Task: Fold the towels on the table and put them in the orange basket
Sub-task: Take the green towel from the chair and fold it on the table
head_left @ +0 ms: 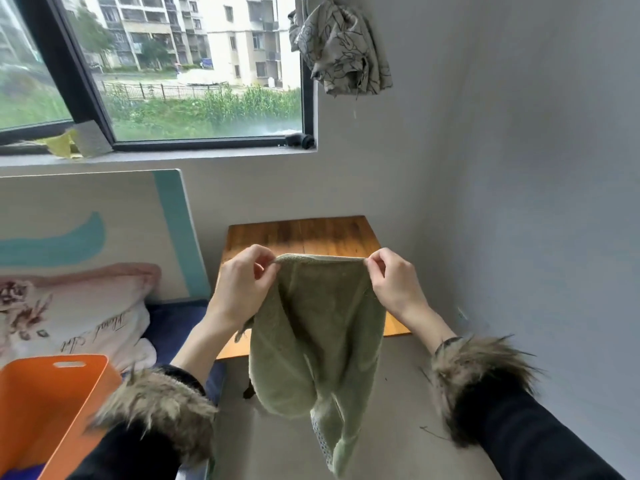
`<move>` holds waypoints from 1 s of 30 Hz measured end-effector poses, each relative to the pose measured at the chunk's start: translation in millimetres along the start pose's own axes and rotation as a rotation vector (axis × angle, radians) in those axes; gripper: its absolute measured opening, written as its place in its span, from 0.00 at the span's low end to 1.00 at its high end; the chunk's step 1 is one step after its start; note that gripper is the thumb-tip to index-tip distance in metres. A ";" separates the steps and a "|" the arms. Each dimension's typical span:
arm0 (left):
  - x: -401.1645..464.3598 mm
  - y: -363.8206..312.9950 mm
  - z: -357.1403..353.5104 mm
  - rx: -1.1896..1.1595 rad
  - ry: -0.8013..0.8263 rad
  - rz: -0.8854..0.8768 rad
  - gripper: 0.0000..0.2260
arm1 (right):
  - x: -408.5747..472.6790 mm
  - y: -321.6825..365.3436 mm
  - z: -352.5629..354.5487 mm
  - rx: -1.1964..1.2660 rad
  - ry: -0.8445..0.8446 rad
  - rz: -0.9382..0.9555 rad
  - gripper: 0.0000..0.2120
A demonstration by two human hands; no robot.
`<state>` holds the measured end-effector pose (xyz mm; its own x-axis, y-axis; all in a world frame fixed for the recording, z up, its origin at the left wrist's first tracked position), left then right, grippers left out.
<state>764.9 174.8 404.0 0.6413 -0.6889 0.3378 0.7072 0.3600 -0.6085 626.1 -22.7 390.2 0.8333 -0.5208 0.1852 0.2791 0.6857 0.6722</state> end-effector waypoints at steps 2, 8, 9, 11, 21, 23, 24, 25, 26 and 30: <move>25.8 18.6 -1.2 -0.009 -0.003 0.024 0.02 | 33.0 -1.5 -8.8 -0.014 0.015 0.037 0.09; 108.1 80.0 -13.7 0.000 0.018 0.134 0.01 | 140.7 -17.1 -29.4 -0.167 0.071 0.109 0.08; 121.4 91.1 -17.9 0.013 0.042 0.162 0.01 | 158.3 -21.2 -32.5 -0.192 0.085 0.109 0.08; 147.1 112.0 -27.7 0.035 0.111 0.218 0.02 | 191.5 -29.5 -40.4 -0.226 0.126 0.092 0.09; 241.3 208.9 -78.1 0.101 0.361 0.410 0.04 | 316.5 -79.5 -110.2 -0.116 0.382 -0.093 0.09; 257.9 232.5 -90.9 0.080 0.395 0.428 0.04 | 340.9 -91.2 -126.6 -0.114 0.410 -0.122 0.08; 267.2 244.6 -97.4 0.071 0.410 0.435 0.04 | 352.5 -96.9 -135.8 -0.121 0.422 -0.137 0.08; 276.5 256.3 -104.2 0.062 0.425 0.441 0.04 | 363.3 -103.3 -145.6 -0.130 0.433 -0.151 0.08; 286.2 267.7 -111.0 0.052 0.444 0.444 0.05 | 374.3 -110.0 -155.4 -0.134 0.442 -0.167 0.09; 324.6 310.0 -137.6 0.000 0.511 0.458 0.04 | 414.1 -136.7 -189.6 -0.143 0.485 -0.253 0.09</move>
<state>1151.4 -23.7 226.2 0.6550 -0.6776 -0.3345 0.3981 0.6857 -0.6094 1023.4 -235.7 239.0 0.8464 -0.4076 -0.3427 0.5325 0.6498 0.5424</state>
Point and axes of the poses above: each hand's wrist, its own x-axis towards the middle knuckle, its own z-axis out of the back of the hand, y = z × x, the point moved 1 cm from there along x, towards the middle knuckle, and after that the axes turned 14 degrees about y, right-handed, at the moved point
